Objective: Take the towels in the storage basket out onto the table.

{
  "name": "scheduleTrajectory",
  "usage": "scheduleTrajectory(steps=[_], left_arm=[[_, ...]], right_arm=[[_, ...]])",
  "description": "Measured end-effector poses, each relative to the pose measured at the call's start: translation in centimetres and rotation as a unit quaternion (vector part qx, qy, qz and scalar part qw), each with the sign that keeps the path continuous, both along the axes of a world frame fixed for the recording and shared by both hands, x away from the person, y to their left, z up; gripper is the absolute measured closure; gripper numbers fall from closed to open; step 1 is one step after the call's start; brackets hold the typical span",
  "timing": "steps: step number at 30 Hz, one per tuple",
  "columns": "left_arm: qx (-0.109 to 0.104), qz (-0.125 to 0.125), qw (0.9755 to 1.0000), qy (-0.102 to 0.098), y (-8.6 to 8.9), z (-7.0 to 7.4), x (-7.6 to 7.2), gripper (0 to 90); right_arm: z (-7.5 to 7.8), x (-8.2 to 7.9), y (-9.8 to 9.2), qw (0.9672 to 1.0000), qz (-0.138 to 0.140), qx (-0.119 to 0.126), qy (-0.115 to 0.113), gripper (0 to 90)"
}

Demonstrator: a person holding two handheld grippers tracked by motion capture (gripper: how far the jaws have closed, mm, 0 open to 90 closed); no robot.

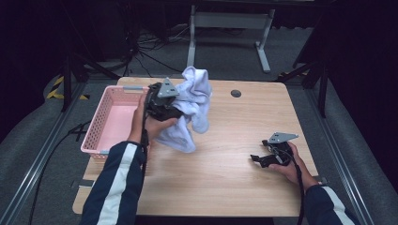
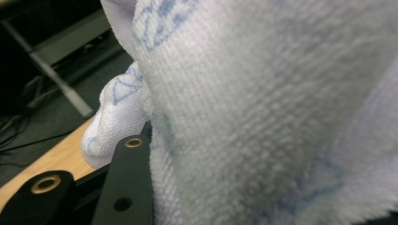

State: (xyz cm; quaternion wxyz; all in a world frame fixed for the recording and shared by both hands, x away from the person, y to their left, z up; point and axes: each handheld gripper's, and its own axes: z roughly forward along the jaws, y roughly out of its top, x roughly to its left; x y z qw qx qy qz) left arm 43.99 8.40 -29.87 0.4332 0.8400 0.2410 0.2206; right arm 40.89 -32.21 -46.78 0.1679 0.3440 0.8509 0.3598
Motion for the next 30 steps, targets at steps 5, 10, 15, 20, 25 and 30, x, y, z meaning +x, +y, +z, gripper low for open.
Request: scheduleTrajectory(steps=[5,10,15,20,25,30], left_arm=[[0.010,-0.035,0.9990,0.028,-3.8,-2.8,0.2,56.9],[0.025,-0.062,0.9966,0.049,-6.5,-5.0,0.1,55.8],[0.043,-0.086,0.9918,0.085,-9.3,-8.5,-0.2,51.8],[0.067,-0.087,0.9890,0.099,-10.9,-11.0,-0.6,40.1],[0.059,-0.075,0.9915,0.089,-10.8,-10.9,-1.3,18.1],[0.027,-0.070,0.9950,0.066,-8.4,-8.6,-3.0,16.8]], right_arm=[[0.0,0.0,0.0,1.0000,0.000,0.001,0.001,13.9],[0.0,-0.1,-0.1,1.0000,-0.001,0.001,0.001,13.9],[0.0,-0.1,-0.2,1.0000,-0.001,0.000,0.001,13.9],[0.1,-0.2,-0.3,1.0000,-0.001,-0.001,0.003,13.9],[0.1,-0.2,-0.3,1.0000,-0.002,-0.001,0.003,14.0],[0.3,-0.2,-0.6,0.9999,-0.002,-0.010,0.011,16.1]])
